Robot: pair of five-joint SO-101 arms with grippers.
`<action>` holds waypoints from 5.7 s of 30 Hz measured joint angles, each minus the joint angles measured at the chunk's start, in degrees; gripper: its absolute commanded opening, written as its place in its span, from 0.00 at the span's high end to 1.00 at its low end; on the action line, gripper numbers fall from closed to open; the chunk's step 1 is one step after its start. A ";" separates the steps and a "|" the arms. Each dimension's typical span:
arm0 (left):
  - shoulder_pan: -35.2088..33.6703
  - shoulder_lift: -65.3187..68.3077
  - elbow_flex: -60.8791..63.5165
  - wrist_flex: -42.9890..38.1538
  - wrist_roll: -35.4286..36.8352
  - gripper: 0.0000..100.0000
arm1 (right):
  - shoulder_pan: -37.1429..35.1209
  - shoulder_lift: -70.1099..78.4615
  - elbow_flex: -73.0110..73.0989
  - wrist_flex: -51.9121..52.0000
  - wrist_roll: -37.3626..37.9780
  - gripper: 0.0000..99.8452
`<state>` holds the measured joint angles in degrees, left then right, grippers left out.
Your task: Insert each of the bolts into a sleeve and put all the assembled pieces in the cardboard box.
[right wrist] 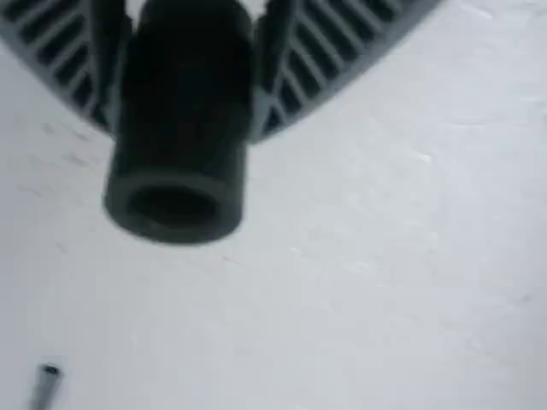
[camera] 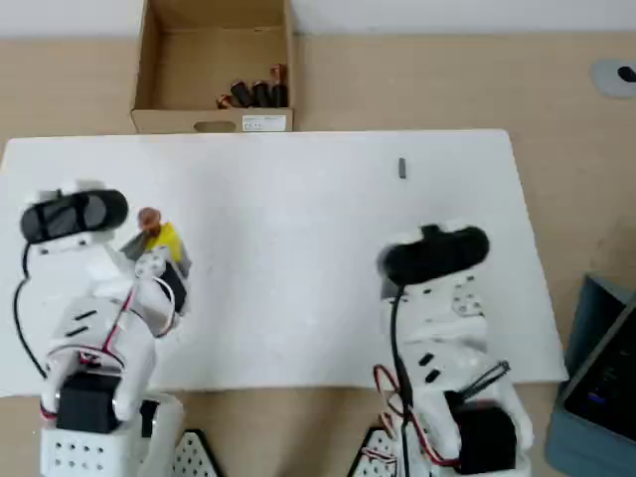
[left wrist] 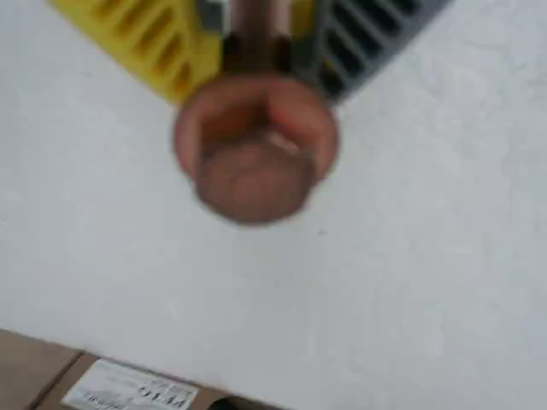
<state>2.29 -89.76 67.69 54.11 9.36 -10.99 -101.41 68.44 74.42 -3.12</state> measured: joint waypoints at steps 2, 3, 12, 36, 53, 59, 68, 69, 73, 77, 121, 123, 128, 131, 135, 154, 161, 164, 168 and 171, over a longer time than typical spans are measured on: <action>2.20 -4.22 3.96 -3.87 0.00 1.00 | -2.64 0.00 1.85 -2.20 0.00 0.99; 3.25 -6.33 5.80 -5.71 0.00 1.00 | -4.04 0.00 2.81 -3.34 0.00 0.99; 8.26 -13.54 11.96 -17.41 2.20 1.00 | -16.70 0.00 10.46 -12.48 0.00 0.99; 17.41 -13.89 5.63 -14.68 11.60 1.00 | -30.07 0.09 14.33 -25.32 9.14 0.99; 22.15 -13.89 1.58 -8.62 12.75 1.00 | -30.33 0.09 14.95 -28.04 12.57 0.99; 22.15 -13.89 0.88 -6.59 13.54 1.00 | -30.59 0.09 14.95 -28.48 12.57 0.99; 22.15 -13.98 0.88 -7.91 13.63 1.00 | -32.09 0.09 14.95 -28.48 12.57 0.99; 22.15 -13.98 0.88 -7.91 13.63 1.00 | -32.09 0.09 14.95 -28.48 12.57 0.99; 22.15 -13.98 1.05 -7.91 13.63 1.00 | -32.26 0.09 14.95 -28.48 12.57 0.99; 22.59 -13.98 3.16 -7.91 13.63 1.00 | -32.35 0.09 14.95 -28.48 12.66 0.99; 23.65 -14.07 3.16 -4.13 12.75 0.93 | -32.26 0.18 14.95 -28.48 15.30 0.99; 21.27 -14.07 3.16 -4.13 10.02 1.00 | -32.26 0.18 14.95 -28.48 15.30 0.99; 13.89 -14.24 2.90 -4.13 3.43 1.00 | -27.25 0.18 14.95 -28.22 14.95 0.99; 9.05 -14.15 3.25 -4.13 -0.26 1.00 | -22.68 0.18 14.95 -25.93 11.69 0.99; 2.73 -14.07 8.18 -4.13 -5.19 1.00 | -16.79 0.18 14.59 -21.36 5.54 0.99; -2.73 -13.98 27.25 5.27 -10.99 1.00 | -10.02 3.69 0.88 -10.81 -0.97 0.99; -2.73 -14.15 27.25 5.27 -10.99 1.00 | -10.02 21.63 -10.81 -12.04 -0.97 0.99; -2.73 -14.15 27.25 5.27 -10.99 1.00 | -10.02 30.77 -16.18 -15.82 -0.97 0.99; -2.73 -14.15 27.25 5.27 -10.99 1.00 | -10.02 43.78 -22.95 -22.51 -0.97 0.99; -2.73 -14.15 27.25 5.27 -10.99 1.00 | -10.02 54.42 -28.66 -27.52 -0.97 0.99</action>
<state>-0.44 -103.91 94.95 59.38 -1.63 -21.01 -46.99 39.78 46.90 -4.09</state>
